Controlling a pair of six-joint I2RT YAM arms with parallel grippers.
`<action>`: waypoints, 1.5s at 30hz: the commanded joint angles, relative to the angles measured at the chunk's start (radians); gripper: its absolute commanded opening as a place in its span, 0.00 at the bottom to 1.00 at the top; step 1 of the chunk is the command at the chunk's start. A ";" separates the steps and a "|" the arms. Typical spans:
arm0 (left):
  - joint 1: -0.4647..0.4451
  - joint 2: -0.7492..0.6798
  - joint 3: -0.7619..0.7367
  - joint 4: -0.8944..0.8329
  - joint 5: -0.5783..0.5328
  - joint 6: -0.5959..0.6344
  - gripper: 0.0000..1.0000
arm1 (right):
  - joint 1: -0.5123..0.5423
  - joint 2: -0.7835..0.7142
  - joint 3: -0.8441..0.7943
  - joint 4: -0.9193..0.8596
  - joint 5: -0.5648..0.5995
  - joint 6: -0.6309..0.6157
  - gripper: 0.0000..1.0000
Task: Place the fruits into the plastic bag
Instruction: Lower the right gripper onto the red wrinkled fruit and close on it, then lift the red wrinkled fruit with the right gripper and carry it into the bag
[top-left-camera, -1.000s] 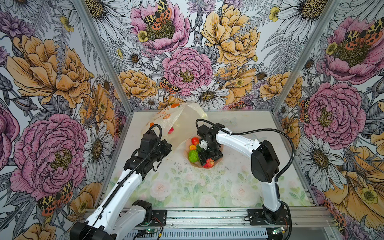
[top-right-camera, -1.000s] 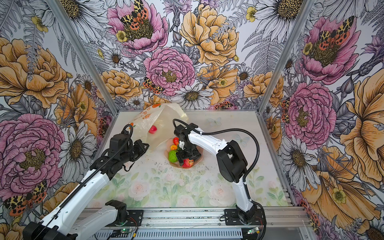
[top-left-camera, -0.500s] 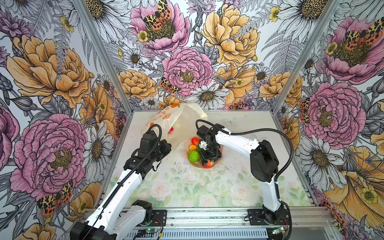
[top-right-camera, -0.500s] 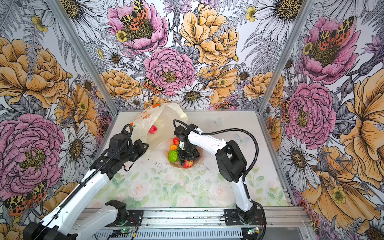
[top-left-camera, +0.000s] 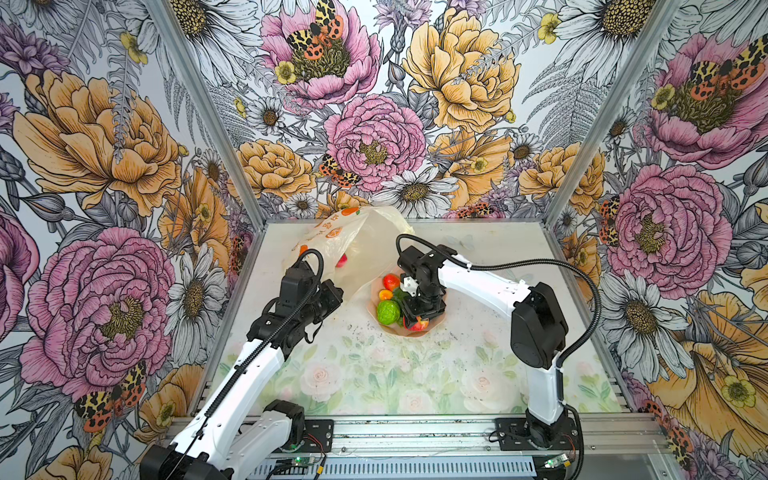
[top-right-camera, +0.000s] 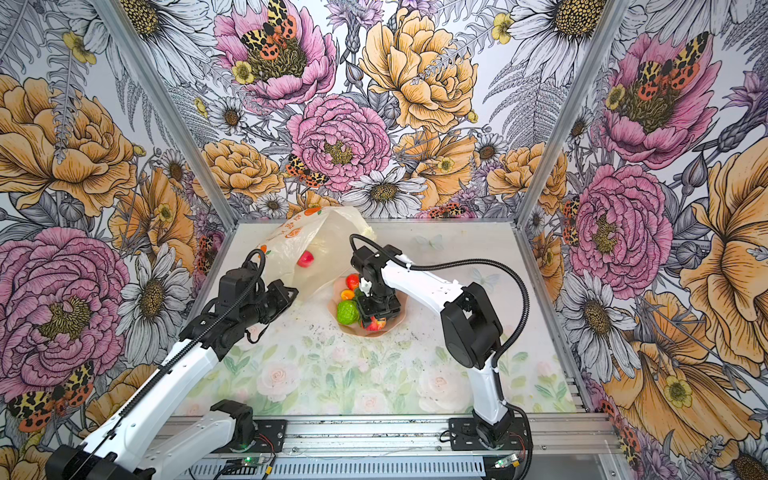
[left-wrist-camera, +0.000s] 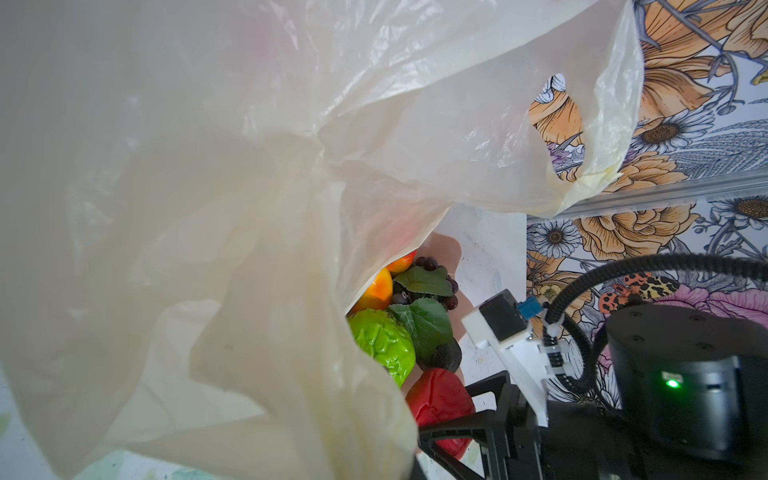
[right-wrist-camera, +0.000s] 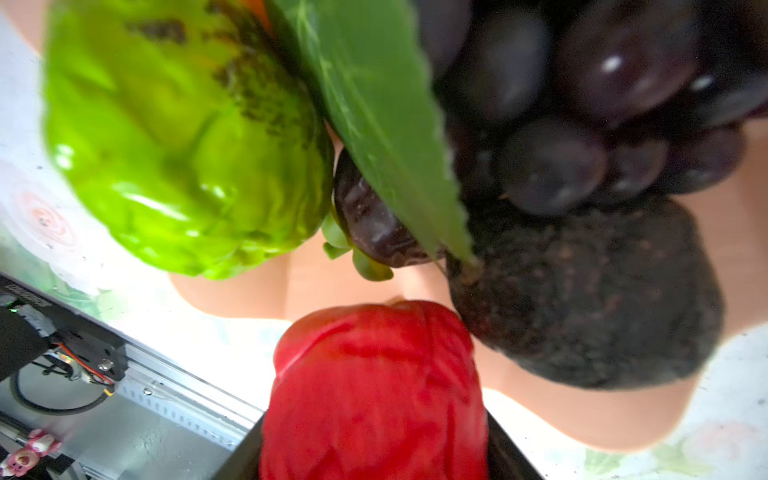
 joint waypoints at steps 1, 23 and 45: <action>0.013 -0.025 -0.014 0.003 0.015 0.007 0.00 | -0.028 -0.059 -0.007 0.050 -0.049 0.026 0.50; 0.061 0.020 0.047 -0.037 0.063 0.042 0.00 | -0.141 -0.172 -0.095 0.359 -0.350 0.243 0.47; -0.044 0.063 0.077 0.029 0.011 0.002 0.00 | -0.097 0.156 0.389 0.496 -0.374 0.547 0.46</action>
